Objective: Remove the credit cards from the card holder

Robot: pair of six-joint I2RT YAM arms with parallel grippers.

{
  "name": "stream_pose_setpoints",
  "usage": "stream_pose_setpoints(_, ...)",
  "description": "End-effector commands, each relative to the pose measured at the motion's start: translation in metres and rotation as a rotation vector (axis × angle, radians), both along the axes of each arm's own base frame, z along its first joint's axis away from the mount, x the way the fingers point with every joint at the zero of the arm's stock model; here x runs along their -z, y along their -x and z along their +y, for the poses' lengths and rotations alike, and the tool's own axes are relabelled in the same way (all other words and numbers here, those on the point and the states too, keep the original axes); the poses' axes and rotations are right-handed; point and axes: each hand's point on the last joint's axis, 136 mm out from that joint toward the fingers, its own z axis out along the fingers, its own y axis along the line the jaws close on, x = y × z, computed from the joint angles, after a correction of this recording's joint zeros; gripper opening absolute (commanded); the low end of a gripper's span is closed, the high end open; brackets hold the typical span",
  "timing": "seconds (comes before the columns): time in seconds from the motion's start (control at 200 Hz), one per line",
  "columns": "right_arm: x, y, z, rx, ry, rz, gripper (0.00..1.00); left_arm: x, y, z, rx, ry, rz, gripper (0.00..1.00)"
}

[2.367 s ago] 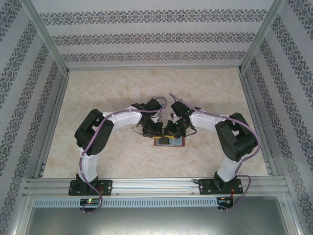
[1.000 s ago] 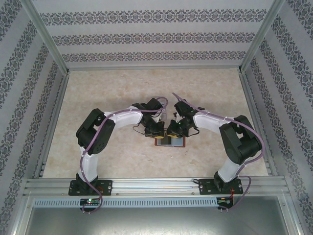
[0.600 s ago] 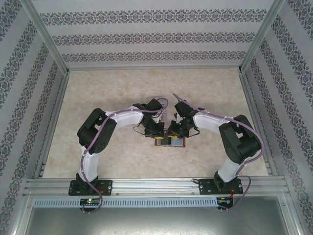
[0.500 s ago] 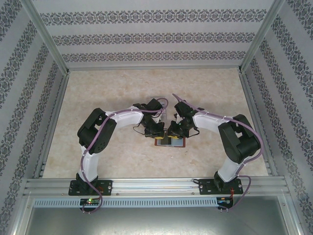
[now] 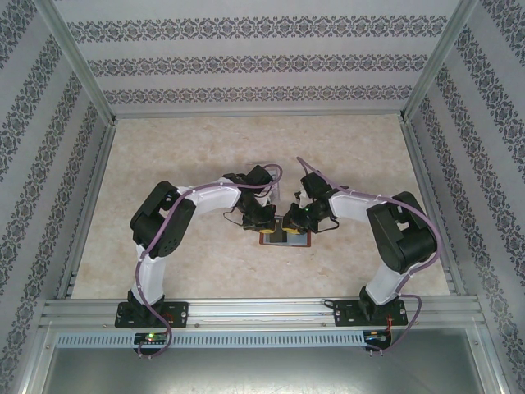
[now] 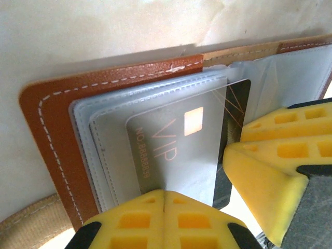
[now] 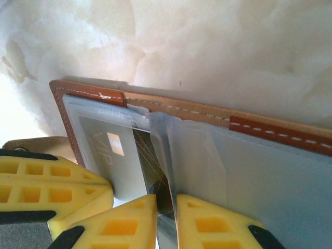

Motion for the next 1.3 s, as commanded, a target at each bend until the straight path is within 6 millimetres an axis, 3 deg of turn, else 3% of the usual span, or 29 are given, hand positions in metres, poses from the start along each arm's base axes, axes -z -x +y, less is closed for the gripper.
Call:
stream_pose_setpoints(0.0, -0.007, 0.002, 0.009, -0.021, -0.070, -0.018, 0.16, 0.022, 0.007, 0.017, -0.003, -0.090, 0.051, 0.00)
stream_pose_setpoints(0.435, -0.002, 0.003, -0.011, -0.016, 0.025, -0.037, 0.08, 0.017, 0.006, 0.019, -0.003, -0.101, 0.039, 0.01)
stream_pose_setpoints(1.294, -0.014, 0.005, -0.054, -0.019, 0.229, -0.074, 0.06, 0.014, 0.007, 0.021, -0.001, -0.109, 0.035, 0.01)
